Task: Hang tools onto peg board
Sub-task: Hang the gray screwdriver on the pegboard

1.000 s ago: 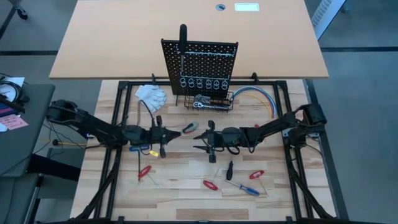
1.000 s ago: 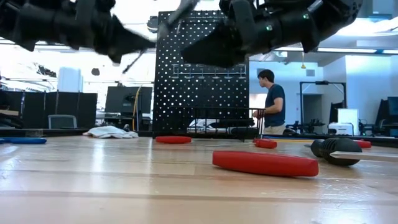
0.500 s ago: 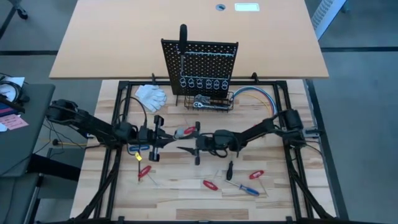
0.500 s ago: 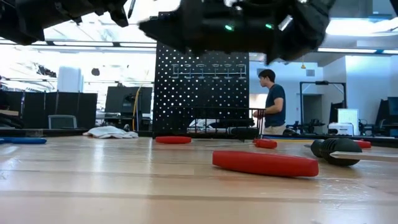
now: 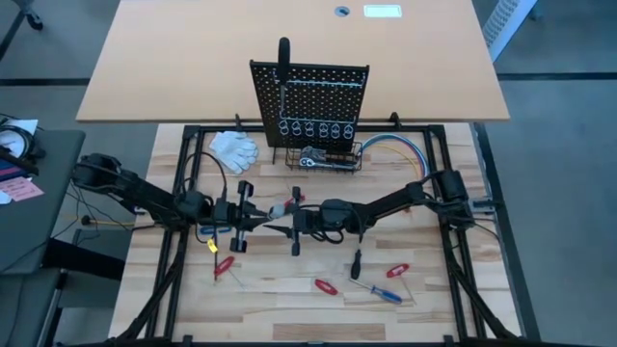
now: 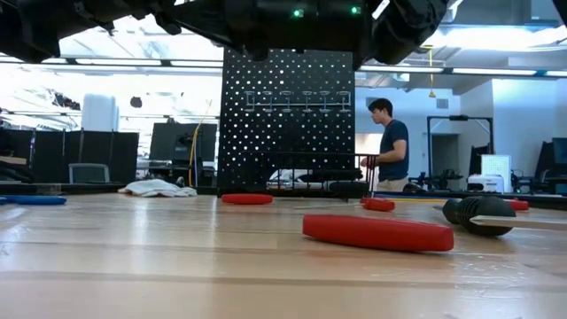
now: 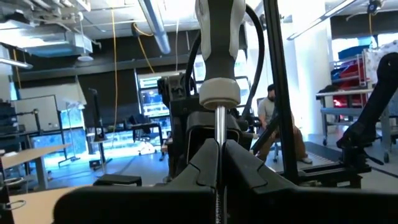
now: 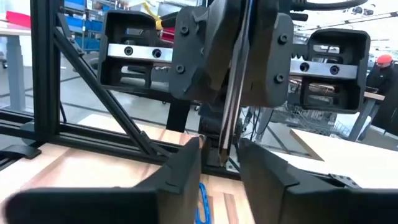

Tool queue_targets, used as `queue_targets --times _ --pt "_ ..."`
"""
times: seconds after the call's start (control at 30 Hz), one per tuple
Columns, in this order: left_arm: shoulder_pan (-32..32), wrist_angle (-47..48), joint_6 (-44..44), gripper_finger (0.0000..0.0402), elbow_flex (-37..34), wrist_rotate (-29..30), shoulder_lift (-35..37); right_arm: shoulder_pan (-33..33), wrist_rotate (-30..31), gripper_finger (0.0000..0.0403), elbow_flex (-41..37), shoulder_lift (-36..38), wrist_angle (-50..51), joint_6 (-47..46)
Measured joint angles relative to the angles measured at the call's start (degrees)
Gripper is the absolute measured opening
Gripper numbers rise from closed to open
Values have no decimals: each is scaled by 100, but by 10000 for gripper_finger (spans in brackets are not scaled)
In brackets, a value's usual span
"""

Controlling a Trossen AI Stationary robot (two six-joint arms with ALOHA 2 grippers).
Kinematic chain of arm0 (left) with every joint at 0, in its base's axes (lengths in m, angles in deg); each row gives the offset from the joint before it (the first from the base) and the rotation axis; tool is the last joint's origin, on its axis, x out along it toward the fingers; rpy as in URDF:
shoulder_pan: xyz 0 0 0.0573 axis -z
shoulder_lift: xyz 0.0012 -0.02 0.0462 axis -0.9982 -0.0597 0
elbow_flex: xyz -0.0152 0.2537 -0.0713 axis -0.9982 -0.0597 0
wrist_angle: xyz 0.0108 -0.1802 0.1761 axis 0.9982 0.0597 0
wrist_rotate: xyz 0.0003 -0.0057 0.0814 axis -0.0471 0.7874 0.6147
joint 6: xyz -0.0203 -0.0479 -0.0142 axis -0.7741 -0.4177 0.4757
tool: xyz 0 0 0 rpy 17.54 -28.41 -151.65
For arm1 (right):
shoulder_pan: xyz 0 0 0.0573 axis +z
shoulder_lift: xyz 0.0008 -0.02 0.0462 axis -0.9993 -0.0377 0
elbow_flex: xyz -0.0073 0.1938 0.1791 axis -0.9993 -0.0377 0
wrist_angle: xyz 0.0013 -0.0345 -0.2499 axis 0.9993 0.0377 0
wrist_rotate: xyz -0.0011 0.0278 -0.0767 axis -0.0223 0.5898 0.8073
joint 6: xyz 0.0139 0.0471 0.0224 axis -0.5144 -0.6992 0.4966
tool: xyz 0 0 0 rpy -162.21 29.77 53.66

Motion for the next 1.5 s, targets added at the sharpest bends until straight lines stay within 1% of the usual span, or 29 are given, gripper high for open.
queue_targets --times 0.2,0.27,0.37,0.43,0.5,0.6,0.7,0.8,0.87,1.0,1.1,1.2,1.3,1.4,1.5 --pt "0 58 75 0 0 24 0 0 -2 23 2 0 43 -1" --pt "0 132 86 1 0 90 0 -1 3 10 2 0 98 -9" --pt "0 297 68 20 0 167 4 -2 9 10 0 32 200 -190" --pt "0 511 119 40 0 223 53 -2 7 6 -2 170 583 -253" --pt "0 875 182 63 0 408 202 -15 126 4 -2 382 1002 -331" --pt "0 1704 265 95 0 867 617 -41 306 3 -2 777 1683 -497" --pt "0 2729 279 118 2 1249 1163 -126 389 2 -2 1181 2452 -791" --pt "0 3866 128 129 -2 1388 1718 -266 646 1 -2 1607 3154 -1091" --pt "0 4510 -86 131 -2 1459 2042 -443 683 1 -2 1908 3500 -1358" --pt "0 5430 -531 129 -4 1499 2435 -861 719 1 -2 2364 3884 -1603" --pt "0 5668 -675 128 -4 1503 2520 -1207 666 1 72 2596 4150 -1629" --pt "0 5654 -682 128 -4 1503 2518 -1536 400 0 421 2612 4587 -1710" --pt "0 5626 -685 128 -4 1506 2516 -1795 192 0 876 2417 4946 -1705" --pt "0 5635 -708 128 -4 1509 2516 -1996 170 0 1365 2233 5434 -1666" --pt "0 5663 -742 127 -4 1512 2516 -2160 153 0 1773 2106 5714 -1671"
